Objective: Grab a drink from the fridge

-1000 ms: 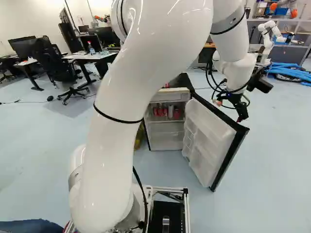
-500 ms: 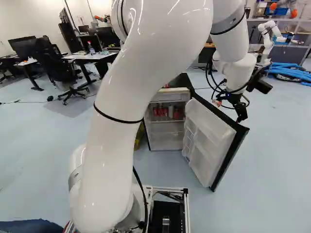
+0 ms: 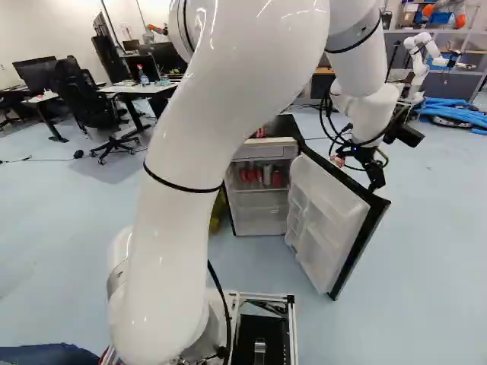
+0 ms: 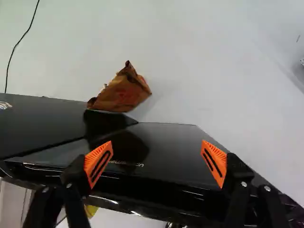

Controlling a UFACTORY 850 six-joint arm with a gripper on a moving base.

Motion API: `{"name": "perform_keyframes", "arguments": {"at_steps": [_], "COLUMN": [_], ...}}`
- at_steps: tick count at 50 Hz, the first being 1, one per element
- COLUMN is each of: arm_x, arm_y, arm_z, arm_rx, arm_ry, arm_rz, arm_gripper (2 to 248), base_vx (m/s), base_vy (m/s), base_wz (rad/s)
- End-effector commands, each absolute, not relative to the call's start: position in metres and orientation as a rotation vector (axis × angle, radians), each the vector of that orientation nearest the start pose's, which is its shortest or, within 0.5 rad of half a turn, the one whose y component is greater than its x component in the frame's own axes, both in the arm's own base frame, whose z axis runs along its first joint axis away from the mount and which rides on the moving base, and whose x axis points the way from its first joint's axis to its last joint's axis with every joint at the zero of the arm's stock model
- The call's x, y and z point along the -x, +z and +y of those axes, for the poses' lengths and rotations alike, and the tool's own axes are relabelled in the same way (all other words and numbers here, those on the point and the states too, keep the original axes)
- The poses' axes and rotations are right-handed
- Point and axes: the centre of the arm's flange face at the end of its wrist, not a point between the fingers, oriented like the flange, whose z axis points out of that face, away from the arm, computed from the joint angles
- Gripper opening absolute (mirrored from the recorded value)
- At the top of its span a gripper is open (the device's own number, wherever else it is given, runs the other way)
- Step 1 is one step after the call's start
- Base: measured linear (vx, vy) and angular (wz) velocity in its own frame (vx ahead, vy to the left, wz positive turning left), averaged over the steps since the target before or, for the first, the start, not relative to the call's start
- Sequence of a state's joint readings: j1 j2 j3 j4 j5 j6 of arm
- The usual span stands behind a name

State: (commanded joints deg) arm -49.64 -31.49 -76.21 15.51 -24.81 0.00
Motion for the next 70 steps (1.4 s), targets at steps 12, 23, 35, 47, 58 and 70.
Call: {"name": "perform_keyframes", "arguments": {"at_steps": [12,23,35,47,58,70], "arm_x": [-0.420,-0.417,-0.412,-0.407,-0.401,-0.395], "arm_y": [0.416,0.417,0.417,0.417,0.418,0.418], "arm_z": [-0.474,-0.466,-0.457,-0.446,-0.434,-0.421], "arm_rx": [2.643,2.645,2.647,2.649,2.652,2.656], "arm_ry": [-0.579,-0.567,-0.555,-0.540,-0.524,-0.508], "arm_rz": [1.599,1.594,1.588,1.581,1.574,1.564], "arm_gripper": [247,247,247,247,247,247], "base_vx": [0.000,0.000,0.000,0.000,0.000,0.000], "base_vy": [0.000,0.000,0.000,0.000,0.000,0.000], "base_wz": [0.000,0.000,0.000,0.000,0.000,0.000]}}
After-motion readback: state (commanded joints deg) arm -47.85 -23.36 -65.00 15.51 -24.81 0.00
